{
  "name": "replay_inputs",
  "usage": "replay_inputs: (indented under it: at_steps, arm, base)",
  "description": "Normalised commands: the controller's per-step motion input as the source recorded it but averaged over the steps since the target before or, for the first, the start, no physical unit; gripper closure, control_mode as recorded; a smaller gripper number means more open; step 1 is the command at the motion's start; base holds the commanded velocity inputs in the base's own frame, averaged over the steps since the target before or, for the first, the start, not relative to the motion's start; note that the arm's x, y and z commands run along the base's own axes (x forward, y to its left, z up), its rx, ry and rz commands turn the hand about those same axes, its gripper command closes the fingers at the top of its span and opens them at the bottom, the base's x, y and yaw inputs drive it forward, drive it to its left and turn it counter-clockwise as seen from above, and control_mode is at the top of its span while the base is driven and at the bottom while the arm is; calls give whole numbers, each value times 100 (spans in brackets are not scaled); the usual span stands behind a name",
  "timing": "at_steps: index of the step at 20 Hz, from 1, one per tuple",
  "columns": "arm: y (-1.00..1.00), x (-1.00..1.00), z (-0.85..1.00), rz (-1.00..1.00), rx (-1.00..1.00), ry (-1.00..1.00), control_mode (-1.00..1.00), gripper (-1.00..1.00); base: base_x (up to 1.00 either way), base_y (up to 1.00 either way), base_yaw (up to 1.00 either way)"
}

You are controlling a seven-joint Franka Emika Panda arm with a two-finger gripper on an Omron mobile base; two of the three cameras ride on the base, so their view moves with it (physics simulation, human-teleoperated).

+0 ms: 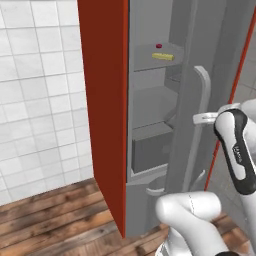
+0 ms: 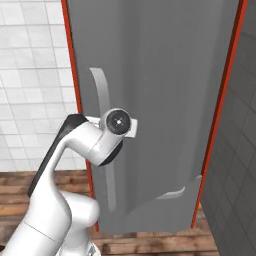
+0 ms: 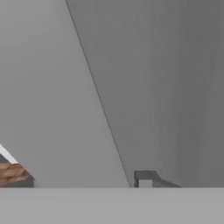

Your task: Retrieve the butter from the fridge and place it on a plate on the dining table. Then retrieve the butter knife by the fridge and place it near the plate.

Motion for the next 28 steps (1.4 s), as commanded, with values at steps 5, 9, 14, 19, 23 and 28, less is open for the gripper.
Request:
replay_inputs:
  at_steps: [5,9,14,19,23,28]
  arm:
    - [-100,-89,3,1,0,7,-100,100]
    - [-82,-74,1,0,0,0,-100,100]
    - [-16,-48,3,-1,0,0,-100,-100]
    - [1,-11,0,-2,0,0,-100,-100]
    - [-7,-33,1,-2,0,0,-100,-100]
    - [-9,-63,14,-17,-4,0,-100,-100]
  base:
    - [0,0,0]
    - [0,0,0]
    - [0,0,0]
    - [0,0,0]
    - [0,0,0]
    - [0,0,0]
